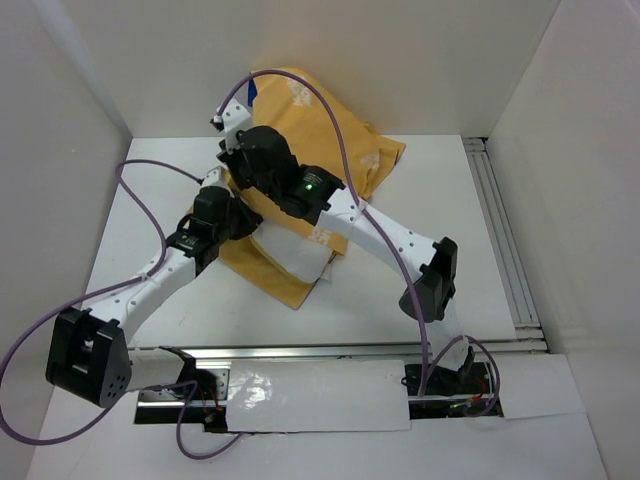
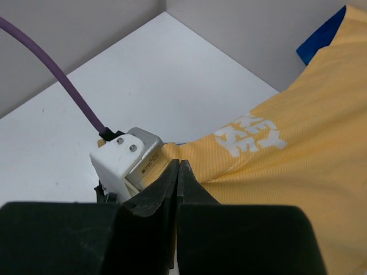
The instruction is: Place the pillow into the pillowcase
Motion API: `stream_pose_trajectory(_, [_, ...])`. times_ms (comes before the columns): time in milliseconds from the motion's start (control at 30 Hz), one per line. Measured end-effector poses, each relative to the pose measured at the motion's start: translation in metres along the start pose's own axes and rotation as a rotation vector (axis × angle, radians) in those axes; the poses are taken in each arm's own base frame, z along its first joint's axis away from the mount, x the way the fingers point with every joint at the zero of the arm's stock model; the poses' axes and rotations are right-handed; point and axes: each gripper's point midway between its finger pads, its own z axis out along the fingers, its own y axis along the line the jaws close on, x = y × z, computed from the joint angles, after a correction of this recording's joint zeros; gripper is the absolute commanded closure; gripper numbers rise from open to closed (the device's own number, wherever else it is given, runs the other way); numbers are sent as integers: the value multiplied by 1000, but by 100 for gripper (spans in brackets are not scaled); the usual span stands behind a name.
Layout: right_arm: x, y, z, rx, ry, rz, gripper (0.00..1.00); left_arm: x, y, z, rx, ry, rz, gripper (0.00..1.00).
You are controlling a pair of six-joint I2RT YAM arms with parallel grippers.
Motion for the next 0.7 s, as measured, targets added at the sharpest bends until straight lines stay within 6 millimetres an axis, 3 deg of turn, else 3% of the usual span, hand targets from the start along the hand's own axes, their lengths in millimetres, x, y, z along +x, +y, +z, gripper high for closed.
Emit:
stream_pose_trajectory(133, [3,4,-2,0,13,16,100,0,6,6,14,-60,-34,94])
stream_pose_trajectory(200, [3,2,-1,9,13,37,93,-3,3,5,36,-100,-35,81])
stream_pose_trajectory(233, [3,1,-1,11,13,48,86,0,2,1,47,-115,-32,69])
stream_pose_trajectory(267, [4,0,0,9,13,63,65,-1,1,-2,53,-132,-29,35])
stream_pose_trajectory(333, [2,1,2,-10,6,99,33,-3,-1,-7,58,-160,-36,12])
stream_pose_trajectory(367, [2,2,2,-21,6,103,24,-6,-2,-9,56,-173,-43,3])
stream_pose_trajectory(400, [2,2,3,-25,8,114,17,-8,0,-11,48,-183,-51,3])
stream_pose_trajectory(533, [12,1,8,-30,30,129,11,-6,15,-12,-31,-173,-47,0])
stream_pose_trajectory(700, [45,-17,7,10,105,144,0,5,33,-23,-115,-131,-31,0])
